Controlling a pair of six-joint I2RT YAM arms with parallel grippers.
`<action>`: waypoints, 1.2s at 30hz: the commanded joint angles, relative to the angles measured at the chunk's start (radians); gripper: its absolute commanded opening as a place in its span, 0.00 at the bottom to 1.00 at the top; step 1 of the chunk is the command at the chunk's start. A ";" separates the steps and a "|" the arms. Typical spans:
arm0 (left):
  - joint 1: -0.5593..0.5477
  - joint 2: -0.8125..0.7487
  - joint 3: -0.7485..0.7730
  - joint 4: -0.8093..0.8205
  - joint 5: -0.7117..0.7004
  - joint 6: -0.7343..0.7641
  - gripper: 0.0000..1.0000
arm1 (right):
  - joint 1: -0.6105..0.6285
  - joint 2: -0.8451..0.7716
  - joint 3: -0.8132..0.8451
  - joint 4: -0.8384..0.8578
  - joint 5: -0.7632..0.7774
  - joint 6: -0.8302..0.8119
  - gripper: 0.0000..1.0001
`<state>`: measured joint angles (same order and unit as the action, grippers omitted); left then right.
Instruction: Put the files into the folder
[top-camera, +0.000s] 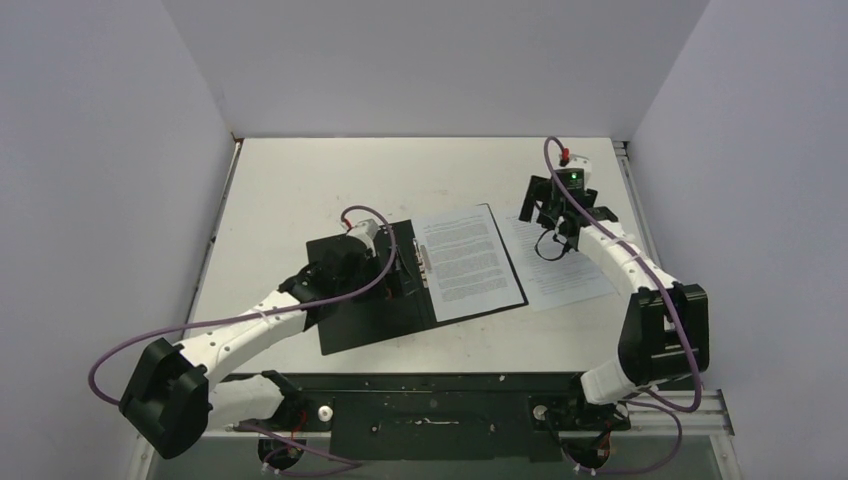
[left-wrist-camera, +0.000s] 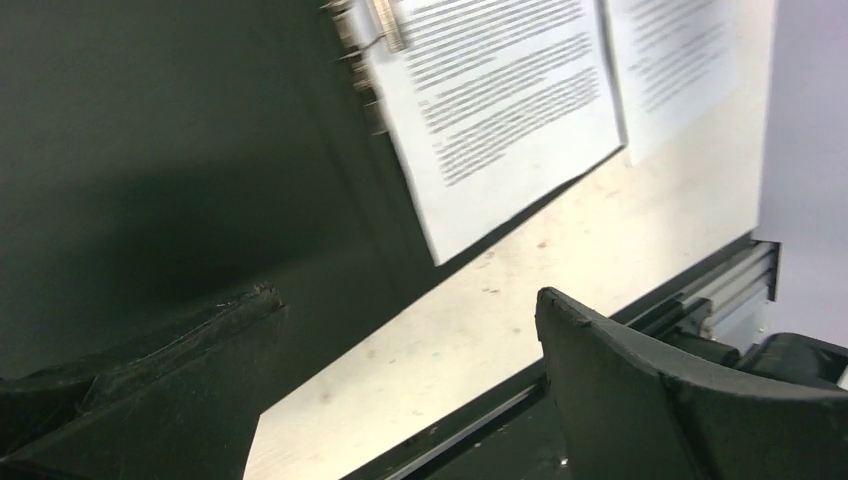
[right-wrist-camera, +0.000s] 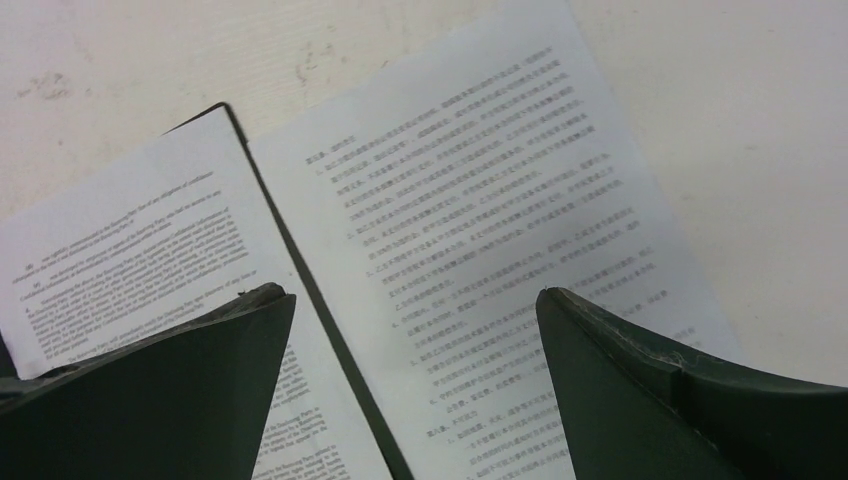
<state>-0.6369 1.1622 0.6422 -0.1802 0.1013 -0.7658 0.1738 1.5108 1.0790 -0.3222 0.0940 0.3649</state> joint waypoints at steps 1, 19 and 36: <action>-0.082 0.047 0.138 0.030 -0.061 -0.010 0.96 | -0.043 -0.062 -0.018 0.053 0.080 0.036 0.98; -0.240 0.557 0.678 0.157 0.133 -0.034 0.96 | -0.324 -0.008 -0.045 0.117 0.010 0.079 0.94; -0.251 1.061 1.203 0.102 0.318 -0.064 0.97 | -0.497 0.120 -0.159 0.280 -0.265 0.145 0.95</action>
<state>-0.8829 2.1334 1.6974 -0.0647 0.3561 -0.8284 -0.3107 1.6245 0.9360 -0.1406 -0.1127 0.4881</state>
